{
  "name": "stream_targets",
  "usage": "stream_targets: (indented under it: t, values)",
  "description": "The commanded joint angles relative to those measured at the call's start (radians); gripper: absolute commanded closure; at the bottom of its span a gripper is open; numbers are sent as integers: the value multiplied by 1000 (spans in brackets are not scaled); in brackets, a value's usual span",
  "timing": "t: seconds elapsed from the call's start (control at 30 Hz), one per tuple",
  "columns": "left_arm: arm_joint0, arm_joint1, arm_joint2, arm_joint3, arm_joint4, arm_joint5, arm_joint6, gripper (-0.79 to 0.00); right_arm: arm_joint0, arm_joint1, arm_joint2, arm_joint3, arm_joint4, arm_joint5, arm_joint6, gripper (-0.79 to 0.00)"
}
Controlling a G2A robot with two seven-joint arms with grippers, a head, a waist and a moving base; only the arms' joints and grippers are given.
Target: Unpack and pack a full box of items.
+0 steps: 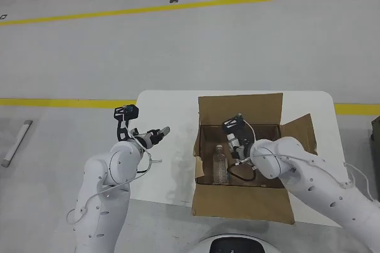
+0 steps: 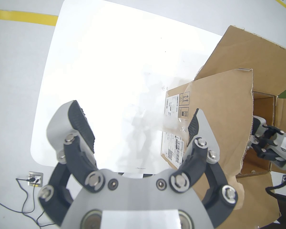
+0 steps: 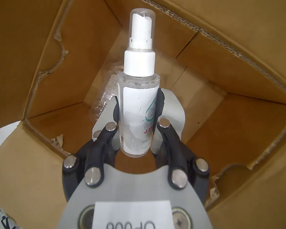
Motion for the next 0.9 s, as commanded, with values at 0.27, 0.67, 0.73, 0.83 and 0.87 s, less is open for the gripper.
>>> stream_targets:
  t: [0.27,0.67,0.73,0.83,0.87]
  values:
    - [0,0,0,0,0,0,0,-785,40,-51,-71,133,30,19,-23,0]
    - [0,0,0,0,0,0,0,-785,7,-56,-89,133,-25,60,-38,0]
    - [0,0,0,0,0,0,0,-785,-5,-62,-94,148,-25,72,-47,0]
    - [0,0,0,0,0,0,0,-785,-23,-75,-93,170,11,97,-84,0]
    - [0,0,0,0,0,0,0,-785,-24,-80,-93,181,16,107,-94,0]
